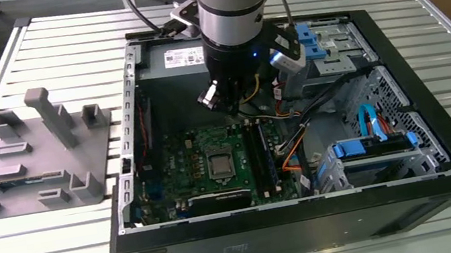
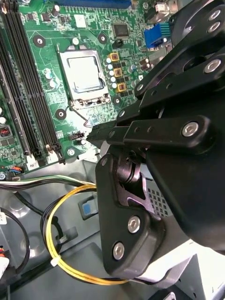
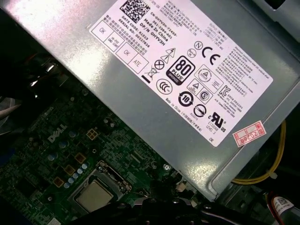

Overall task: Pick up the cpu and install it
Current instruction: 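Install the first cpu locking lever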

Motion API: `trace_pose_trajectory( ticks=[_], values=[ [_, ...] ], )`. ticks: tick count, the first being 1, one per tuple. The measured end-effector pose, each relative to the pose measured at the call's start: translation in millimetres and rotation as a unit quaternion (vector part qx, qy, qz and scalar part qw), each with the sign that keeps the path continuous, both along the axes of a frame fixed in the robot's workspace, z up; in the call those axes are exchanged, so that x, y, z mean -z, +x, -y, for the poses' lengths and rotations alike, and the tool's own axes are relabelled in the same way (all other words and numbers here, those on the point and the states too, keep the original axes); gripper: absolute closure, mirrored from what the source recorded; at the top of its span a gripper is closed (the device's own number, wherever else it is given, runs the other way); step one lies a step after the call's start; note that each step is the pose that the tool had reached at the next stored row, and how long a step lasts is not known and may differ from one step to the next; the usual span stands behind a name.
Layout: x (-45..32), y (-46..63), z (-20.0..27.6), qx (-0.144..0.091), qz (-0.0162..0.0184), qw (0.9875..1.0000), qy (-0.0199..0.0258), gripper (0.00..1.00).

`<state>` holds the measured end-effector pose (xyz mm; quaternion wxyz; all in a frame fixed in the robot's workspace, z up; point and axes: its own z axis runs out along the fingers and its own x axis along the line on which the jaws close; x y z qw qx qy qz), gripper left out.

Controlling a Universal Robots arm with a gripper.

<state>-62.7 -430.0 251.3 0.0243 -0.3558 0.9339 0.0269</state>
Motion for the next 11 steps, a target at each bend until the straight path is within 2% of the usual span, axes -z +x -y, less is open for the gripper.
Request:
trace_pose_trajectory(
  ticks=[11],
  values=[
    [0.9,-0.1,-0.6,0.000,0.0001,1.0000,0.0001,0.87]
  ],
)
